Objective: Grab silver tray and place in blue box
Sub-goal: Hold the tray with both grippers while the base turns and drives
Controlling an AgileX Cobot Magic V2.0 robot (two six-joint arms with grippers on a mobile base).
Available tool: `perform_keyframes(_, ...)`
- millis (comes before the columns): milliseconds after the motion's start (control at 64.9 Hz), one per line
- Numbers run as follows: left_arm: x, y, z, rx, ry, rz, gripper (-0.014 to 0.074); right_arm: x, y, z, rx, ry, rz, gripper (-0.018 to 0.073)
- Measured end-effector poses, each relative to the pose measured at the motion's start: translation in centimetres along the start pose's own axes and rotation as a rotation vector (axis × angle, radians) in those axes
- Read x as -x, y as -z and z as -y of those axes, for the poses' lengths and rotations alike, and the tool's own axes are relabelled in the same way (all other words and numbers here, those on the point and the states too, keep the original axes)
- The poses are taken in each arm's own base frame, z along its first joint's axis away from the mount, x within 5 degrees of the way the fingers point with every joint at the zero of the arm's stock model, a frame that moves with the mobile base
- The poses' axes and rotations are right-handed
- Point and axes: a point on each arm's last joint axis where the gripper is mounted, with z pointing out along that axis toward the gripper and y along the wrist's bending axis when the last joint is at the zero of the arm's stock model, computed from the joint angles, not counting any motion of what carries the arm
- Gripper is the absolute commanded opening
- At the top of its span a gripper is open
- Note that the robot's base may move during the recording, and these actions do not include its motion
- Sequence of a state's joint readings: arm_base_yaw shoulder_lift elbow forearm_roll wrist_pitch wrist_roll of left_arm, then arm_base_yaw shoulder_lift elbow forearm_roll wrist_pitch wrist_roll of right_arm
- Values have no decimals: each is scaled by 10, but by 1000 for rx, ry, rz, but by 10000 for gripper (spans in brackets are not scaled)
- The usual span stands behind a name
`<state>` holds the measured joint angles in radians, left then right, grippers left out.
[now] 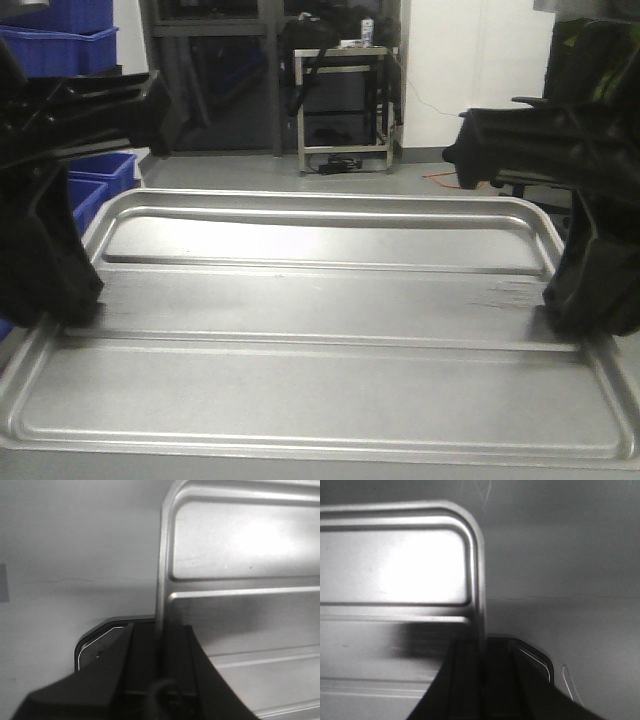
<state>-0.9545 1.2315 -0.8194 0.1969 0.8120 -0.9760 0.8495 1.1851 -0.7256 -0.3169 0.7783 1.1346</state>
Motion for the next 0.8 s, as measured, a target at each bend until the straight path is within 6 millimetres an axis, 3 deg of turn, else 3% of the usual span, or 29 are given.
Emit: perform_keyframes(801,0,0,0,0,0,0,-104,0,0,0,0,0,0,63)
